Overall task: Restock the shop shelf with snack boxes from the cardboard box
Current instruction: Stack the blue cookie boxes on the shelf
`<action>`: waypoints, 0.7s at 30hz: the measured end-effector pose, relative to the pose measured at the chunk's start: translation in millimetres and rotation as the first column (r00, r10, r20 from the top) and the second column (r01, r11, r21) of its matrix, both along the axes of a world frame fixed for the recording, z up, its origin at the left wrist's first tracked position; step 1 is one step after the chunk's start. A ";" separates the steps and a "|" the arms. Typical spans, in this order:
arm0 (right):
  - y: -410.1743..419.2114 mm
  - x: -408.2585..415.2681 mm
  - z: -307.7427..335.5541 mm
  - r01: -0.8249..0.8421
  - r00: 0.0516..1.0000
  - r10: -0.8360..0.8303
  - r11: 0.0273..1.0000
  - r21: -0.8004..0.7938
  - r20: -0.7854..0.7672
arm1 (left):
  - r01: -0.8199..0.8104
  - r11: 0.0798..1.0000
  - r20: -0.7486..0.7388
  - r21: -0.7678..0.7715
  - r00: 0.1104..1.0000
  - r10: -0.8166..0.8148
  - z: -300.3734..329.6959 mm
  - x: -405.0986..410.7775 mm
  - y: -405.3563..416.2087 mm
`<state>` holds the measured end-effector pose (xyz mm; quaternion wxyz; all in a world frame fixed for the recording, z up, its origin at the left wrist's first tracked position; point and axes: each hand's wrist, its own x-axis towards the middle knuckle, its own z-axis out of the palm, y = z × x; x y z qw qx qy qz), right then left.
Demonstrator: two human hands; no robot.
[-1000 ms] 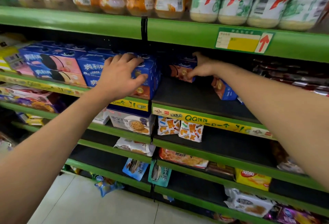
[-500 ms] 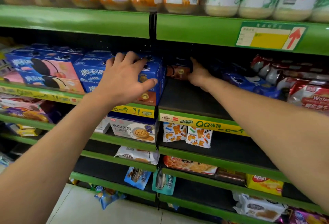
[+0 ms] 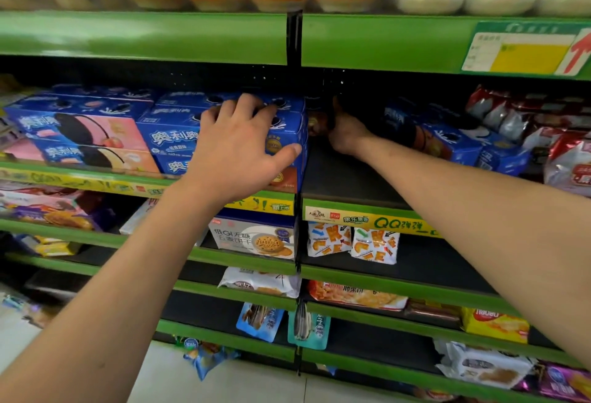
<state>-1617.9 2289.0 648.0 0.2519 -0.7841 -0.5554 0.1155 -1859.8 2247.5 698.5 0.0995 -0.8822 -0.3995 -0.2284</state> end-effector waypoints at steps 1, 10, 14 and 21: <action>1.2 -0.7 1.4 -0.008 1.000 0.008 1.000 -0.018 0.011 | -0.004 1.000 -0.002 0.000 1.000 0.004 0.1 0.3 -0.4; 6.5 -9.2 -2.5 -0.113 0.993 0.114 0.991 -0.071 0.013 | -0.001 1.000 -0.006 -0.009 1.000 0.001 0.1 3.8 0.8; 11.7 -8.3 -7.2 -0.124 0.992 0.123 0.990 -0.074 -0.010 | 0.006 1.000 0.004 -0.013 1.000 -0.006 0.6 2.8 1.2; 26.1 1.9 13.3 0.069 0.906 0.054 0.960 0.272 -0.420 | 0.011 1.000 0.015 -0.015 1.000 -0.011 -0.4 1.5 1.5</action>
